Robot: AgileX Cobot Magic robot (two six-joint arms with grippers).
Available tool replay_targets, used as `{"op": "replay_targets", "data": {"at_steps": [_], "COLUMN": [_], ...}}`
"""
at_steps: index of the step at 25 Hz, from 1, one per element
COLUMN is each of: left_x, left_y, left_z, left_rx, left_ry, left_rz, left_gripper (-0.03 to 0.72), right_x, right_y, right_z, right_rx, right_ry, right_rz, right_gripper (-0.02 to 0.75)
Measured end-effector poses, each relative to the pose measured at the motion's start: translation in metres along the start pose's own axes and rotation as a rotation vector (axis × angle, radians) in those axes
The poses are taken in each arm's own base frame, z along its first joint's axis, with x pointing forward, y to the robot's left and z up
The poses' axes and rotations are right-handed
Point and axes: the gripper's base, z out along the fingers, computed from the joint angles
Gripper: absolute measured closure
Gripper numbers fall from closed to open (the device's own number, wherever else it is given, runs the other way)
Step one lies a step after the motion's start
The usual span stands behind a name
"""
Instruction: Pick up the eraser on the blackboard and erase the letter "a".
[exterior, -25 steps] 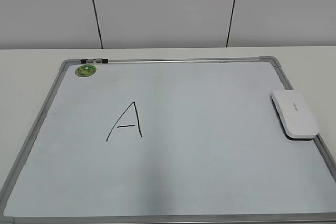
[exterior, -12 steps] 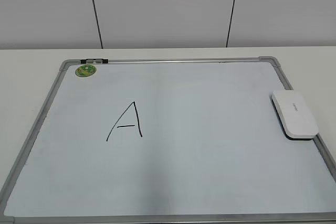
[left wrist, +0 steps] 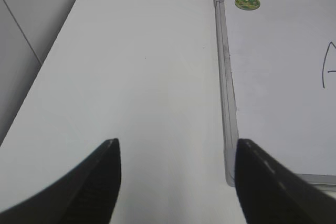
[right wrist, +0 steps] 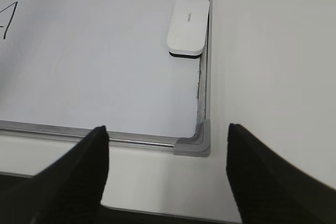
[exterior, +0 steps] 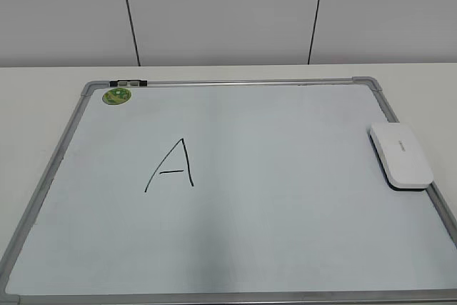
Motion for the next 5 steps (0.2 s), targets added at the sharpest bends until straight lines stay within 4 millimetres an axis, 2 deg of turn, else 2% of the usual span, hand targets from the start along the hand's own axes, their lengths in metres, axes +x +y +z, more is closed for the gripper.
{"op": "replay_targets", "data": {"at_steps": [5], "left_x": [0.0], "left_y": [0.0], "left_z": [0.0], "left_rx": [0.0], "left_ry": [0.0], "left_rz": [0.0], "left_gripper": [0.194], "right_x": [0.0], "right_y": [0.0], "right_z": [0.0], "right_rx": [0.0], "right_ry": [0.001], "right_rz": [0.0], "right_gripper": [0.218]}}
